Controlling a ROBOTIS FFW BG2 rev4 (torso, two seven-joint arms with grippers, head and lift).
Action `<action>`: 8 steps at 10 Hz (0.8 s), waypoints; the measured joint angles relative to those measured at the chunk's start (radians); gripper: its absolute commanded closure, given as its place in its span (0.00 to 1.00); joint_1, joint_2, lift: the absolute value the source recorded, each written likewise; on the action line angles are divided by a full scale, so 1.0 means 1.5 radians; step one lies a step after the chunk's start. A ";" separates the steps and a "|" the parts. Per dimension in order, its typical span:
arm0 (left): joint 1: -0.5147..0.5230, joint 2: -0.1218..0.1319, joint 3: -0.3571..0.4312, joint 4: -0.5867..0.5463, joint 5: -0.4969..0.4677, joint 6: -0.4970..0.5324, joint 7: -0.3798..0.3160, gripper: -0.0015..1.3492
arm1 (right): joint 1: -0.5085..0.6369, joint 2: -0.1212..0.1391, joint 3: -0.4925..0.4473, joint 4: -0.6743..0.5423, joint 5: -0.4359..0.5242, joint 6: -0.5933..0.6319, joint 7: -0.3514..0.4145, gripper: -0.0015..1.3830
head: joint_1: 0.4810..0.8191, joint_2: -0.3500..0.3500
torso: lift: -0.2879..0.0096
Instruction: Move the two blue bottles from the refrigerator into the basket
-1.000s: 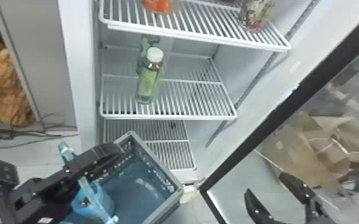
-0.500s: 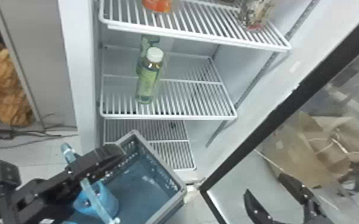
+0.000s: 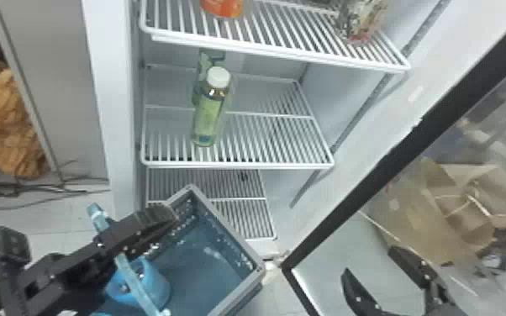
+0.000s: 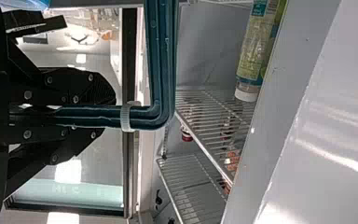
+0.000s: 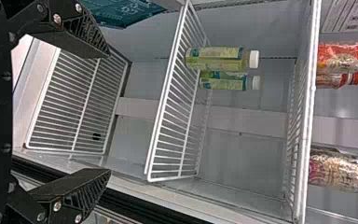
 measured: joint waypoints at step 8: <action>0.001 -0.002 -0.001 0.002 0.001 0.000 0.000 0.87 | -0.014 -0.002 0.000 0.017 -0.003 0.007 0.005 0.14 | 0.63 0.00 | 0.24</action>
